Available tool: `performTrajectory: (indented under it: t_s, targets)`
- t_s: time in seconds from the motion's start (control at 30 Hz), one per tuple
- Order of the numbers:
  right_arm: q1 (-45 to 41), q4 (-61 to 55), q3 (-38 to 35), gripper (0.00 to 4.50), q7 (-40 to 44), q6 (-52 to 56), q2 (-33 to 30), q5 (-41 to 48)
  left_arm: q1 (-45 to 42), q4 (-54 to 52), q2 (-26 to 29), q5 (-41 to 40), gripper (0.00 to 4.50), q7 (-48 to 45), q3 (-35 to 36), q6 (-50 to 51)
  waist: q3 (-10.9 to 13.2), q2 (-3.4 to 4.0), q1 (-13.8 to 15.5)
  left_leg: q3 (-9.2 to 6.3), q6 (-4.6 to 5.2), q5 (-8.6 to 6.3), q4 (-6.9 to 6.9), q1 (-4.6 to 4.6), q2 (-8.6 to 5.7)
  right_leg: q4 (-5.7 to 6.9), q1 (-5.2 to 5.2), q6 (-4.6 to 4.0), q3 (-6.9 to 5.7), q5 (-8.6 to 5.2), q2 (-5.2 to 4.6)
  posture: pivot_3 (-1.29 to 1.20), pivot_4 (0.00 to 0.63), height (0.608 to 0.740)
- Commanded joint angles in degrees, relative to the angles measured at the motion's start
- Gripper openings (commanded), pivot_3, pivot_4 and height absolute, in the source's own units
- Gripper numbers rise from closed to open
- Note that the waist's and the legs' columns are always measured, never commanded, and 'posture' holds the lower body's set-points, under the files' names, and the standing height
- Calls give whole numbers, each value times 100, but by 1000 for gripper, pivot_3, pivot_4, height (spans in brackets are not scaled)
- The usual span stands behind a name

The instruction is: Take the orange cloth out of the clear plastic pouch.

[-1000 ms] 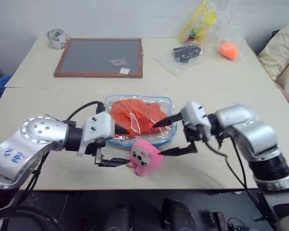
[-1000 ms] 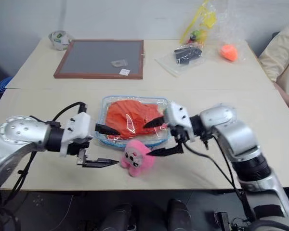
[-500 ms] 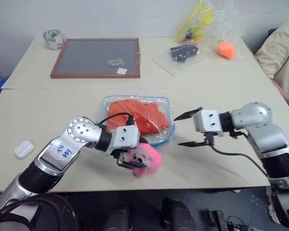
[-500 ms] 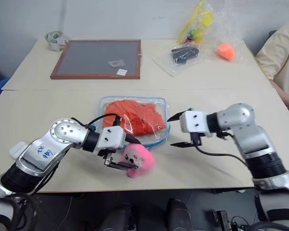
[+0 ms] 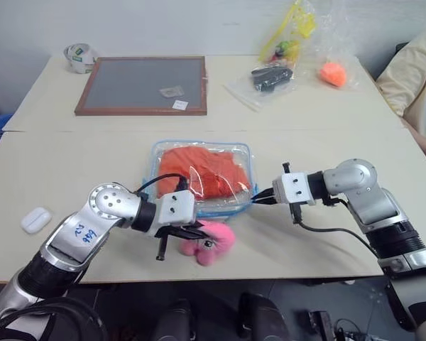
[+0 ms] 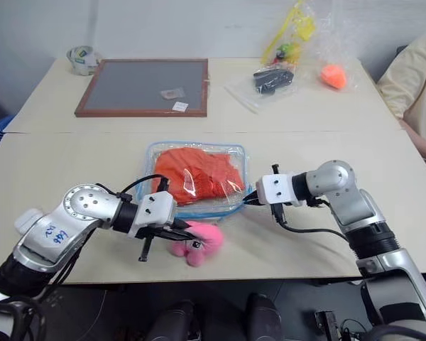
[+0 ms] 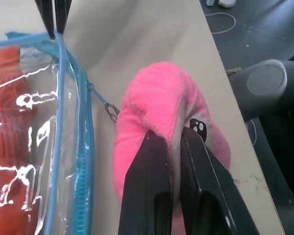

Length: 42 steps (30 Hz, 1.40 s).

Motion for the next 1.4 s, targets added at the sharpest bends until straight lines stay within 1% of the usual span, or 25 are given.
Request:
performTrajectory:
  t_s: [0.03, 0.2, 0.23, 0.33, 0.43, 0.47, 0.5, 0.6, 0.63, 0.7, 0.93, 0.97, 1.03, 1.1, 1.13, 1.3, 1.4]
  targets:
    - [-158, 81, -75, 22, 3, -156, 25, 27, 121, -235, 105, -77, 0, 78, 270, 105, 0, 0, -1, -1, 0, 0, 0, 0, 0, 0, 0, 0, 1, 0, 0, 0, 150, 740]
    - [-350, 403, -74, 22, -80, -362, 34, -154, 551, -377, 403, -163, 0, 183, 830, 232, 0, 1, -8, -5, 0, 0, 0, 1, 0, 1, 0, 0, 2, 0, 0, 0, 150, 740]
    - [-384, 516, -85, 22, -68, -518, -18, -204, 718, -444, 519, -213, 0, 187, 1044, 268, 0, 1, -10, -6, 0, 0, 0, 1, 1, 0, -1, 0, 3, 0, 0, 0, 150, 740]
    - [-492, 887, -175, 22, -84, -815, -171, -293, 1297, -618, 875, -436, 0, 129, 1860, 412, 1, 1, -19, -8, 0, 0, 0, 2, 2, -1, -1, 0, 4, 0, -1, 0, 150, 740]
    - [-527, 1162, -257, 22, 132, -939, -359, -178, 1797, -579, 1138, -579, 0, 111, 2671, 535, 3, 4, -6, -8, 0, -1, -1, 2, 3, -3, -1, -1, 4, 0, -2, 0, 150, 740]
    - [-527, 1209, -264, 22, 188, -984, -406, -147, 1902, -562, 1192, -606, 0, 119, 2846, 554, 3, 4, 2, -9, 0, -1, -1, 1, 2, -3, -1, -1, 3, 0, -3, 0, 150, 740]
    - [-532, 1268, -273, 22, 233, -1046, -453, -121, 2012, -492, 1247, -619, 0, 119, 3061, 577, 3, 4, 2, -9, 1, -1, -1, 1, 2, -3, -1, -1, 3, 0, -4, 0, 150, 740]
    - [-584, 1445, -343, 22, 337, -1083, -573, -23, 2497, 25, 1417, -541, 0, 21, 3999, 605, 4, 5, -23, -7, 2, -1, -1, 3, 2, -2, 0, -1, 4, 0, -4, 0, 150, 740]
    - [-608, 1480, -364, 22, 359, -1010, -583, 20, 2559, 183, 1450, -573, 0, -5, 4182, 640, 4, 6, -27, -7, 1, -2, -1, 2, 4, -3, -2, -1, 3, -1, -2, 0, 150, 740]
    - [-633, 1479, -393, 22, 400, -880, -546, 130, 2551, 384, 1470, -662, 0, 19, 4286, 665, 4, 7, -35, -6, 0, -2, -5, 5, 6, -1, -2, -5, 1, -3, 0, 0, 150, 740]
    - [-565, 1279, -391, 22, 286, -461, -329, 198, 2651, 166, 1333, -808, 0, 208, 4076, 740, 4, 7, -37, -4, -1, -5, -5, 5, 5, 0, -4, -5, 6, -3, -3, 0, 150, 740]
    - [-539, 1221, -391, 219, 313, -334, -335, 224, 2648, 162, 1309, -851, 0, 231, 4068, 789, 4, 7, -37, -3, -2, -5, -5, 5, 5, 1, -5, -5, 6, -3, -3, 0, 150, 740]
    - [-461, 1049, -403, 661, 403, -75, -388, 301, 2685, 122, 1268, -911, 643, 274, 4080, 856, 4, 7, -37, -3, -2, -5, -5, 5, 5, 1, -6, -5, 8, -3, -3, 0, 150, 740]
    - [-343, 823, -468, 1253, 478, 154, -477, 412, 2798, 37, 1251, -972, 1149, 284, 4173, 920, 4, 7, -37, -3, -2, -6, -5, 3, 5, 1, -7, -5, 8, -3, -3, 0, 150, 740]
    - [-283, 719, -521, 1589, 470, 262, -517, 464, 2856, 3, 1247, -996, 1482, 287, 4239, 945, 4, 7, -36, -3, -2, -6, -6, 3, 5, 1, -8, -5, 9, -3, -3, 0, 150, 740]
    - [79, 70, -895, 3100, 368, 1154, -743, 909, 3191, -113, 1351, -1175, 2866, 117, 4845, 1089, 4, 7, -21, -1, -2, -7, -6, 0, 5, 1, -12, -5, 11, -3, -4, 0, 150, 740]
    - [329, -439, -1180, 4097, 193, 1820, -824, 1236, 3076, -16, 1482, -1235, 3795, 52, 5200, 1059, 4, 7, -12, -1, -2, -7, -6, 2, 6, 1, -13, -5, 11, -3, -4, 0, 150, 740]
